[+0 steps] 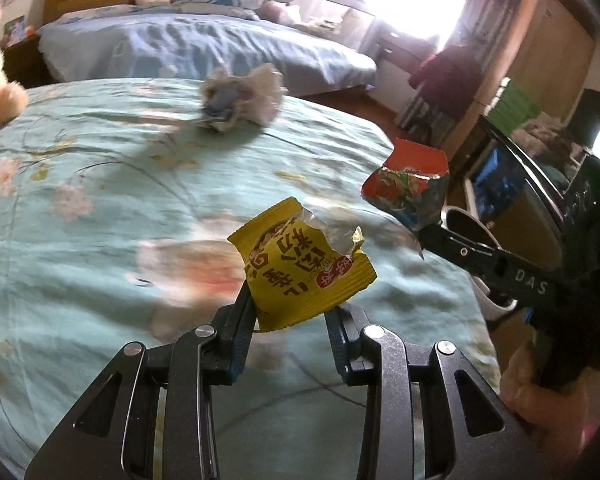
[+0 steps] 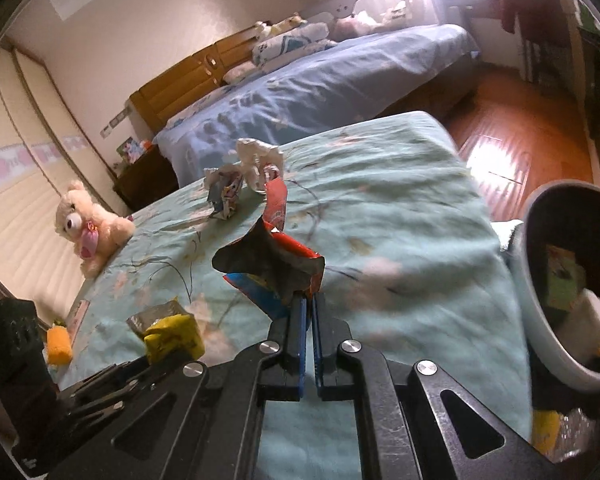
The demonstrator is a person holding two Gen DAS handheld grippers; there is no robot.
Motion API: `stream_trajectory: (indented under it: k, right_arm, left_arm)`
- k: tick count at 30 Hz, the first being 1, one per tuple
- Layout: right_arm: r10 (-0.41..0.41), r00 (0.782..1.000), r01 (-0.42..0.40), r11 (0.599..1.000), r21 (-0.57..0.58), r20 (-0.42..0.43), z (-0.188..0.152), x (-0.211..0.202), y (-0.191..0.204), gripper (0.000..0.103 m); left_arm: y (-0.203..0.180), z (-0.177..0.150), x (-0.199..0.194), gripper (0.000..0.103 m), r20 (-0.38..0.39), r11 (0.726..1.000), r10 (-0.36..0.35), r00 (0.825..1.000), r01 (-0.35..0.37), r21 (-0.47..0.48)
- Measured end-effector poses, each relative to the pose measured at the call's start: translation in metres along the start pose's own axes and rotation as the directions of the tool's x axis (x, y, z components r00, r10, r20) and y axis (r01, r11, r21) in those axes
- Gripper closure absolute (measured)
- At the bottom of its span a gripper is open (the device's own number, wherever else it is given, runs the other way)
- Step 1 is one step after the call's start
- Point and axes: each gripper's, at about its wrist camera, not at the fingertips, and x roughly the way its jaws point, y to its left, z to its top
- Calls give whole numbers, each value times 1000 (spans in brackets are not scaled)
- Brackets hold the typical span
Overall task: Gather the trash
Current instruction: 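Grasp the yellow snack bag with the left tool while the right tool grasps the orange wrapper, then carry the yellow snack bag and orange wrapper over the trash bin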
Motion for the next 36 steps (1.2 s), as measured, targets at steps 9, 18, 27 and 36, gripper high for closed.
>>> stream_trajectory:
  k: [9, 18, 27, 36]
  right_arm:
    - [-37, 999, 35, 998, 55, 37, -18, -38, -30, 101]
    - [-64, 996, 58, 994, 90, 62, -30, -62, -52, 101]
    - [-95, 992, 84, 988, 131, 80, -38, -83, -77, 101]
    - [-134, 986, 117, 978, 171, 96, -42, -99, -101, 101]
  left_arm:
    - [-39, -7, -3, 71, -12, 996, -14, 1000, 15, 85]
    - [-68, -10, -2, 71, -17, 989, -18, 1000, 20, 148]
    - [-99, -11, 4, 71, -24, 977, -30, 999, 34, 213]
    - [-127, -12, 13, 71, -44, 964, -58, 997, 67, 259]
